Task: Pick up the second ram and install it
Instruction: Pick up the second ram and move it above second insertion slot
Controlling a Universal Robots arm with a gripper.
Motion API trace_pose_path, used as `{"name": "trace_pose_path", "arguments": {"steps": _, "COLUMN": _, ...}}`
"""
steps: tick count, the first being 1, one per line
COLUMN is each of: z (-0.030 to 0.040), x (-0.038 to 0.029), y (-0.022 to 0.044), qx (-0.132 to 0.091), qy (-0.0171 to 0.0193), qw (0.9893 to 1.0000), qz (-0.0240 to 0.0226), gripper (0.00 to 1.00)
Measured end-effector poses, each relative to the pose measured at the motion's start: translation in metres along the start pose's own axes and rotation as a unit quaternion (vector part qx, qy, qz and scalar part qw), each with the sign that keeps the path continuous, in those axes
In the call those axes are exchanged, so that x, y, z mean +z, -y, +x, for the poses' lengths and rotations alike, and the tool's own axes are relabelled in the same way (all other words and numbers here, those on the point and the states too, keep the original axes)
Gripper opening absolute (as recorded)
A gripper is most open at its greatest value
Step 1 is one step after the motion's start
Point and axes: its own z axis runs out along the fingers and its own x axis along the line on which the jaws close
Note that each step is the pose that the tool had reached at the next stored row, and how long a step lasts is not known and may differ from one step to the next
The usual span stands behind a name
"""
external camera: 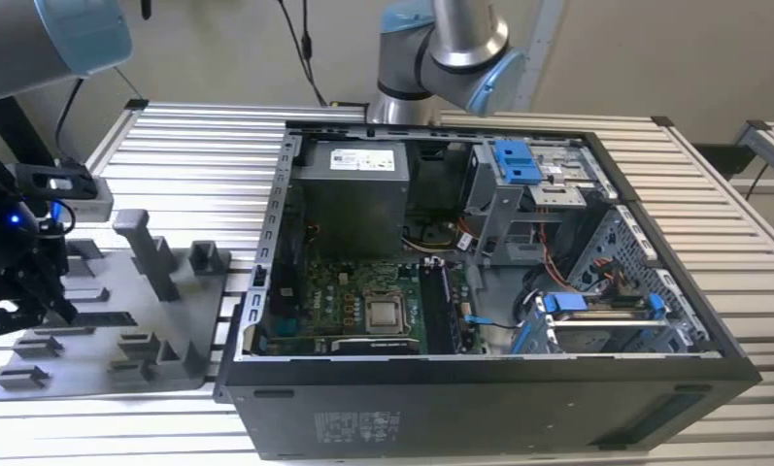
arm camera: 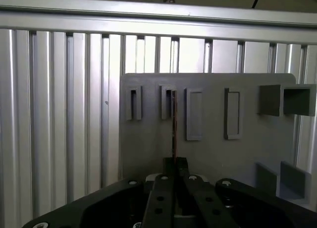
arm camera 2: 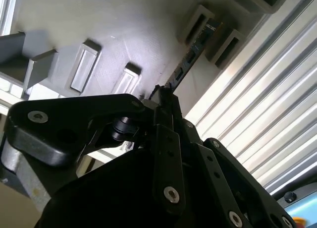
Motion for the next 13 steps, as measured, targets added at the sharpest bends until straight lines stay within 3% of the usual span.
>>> {"name": "trace_pose_path", "arguments": {"steps": 13, "z": -0.0025, "x": -0.0244, "y": -0.0004, "qx": 0.000, "qy": 0.0000, "qw": 1.0000, "qz": 0.0000, "gripper": 0.14}}
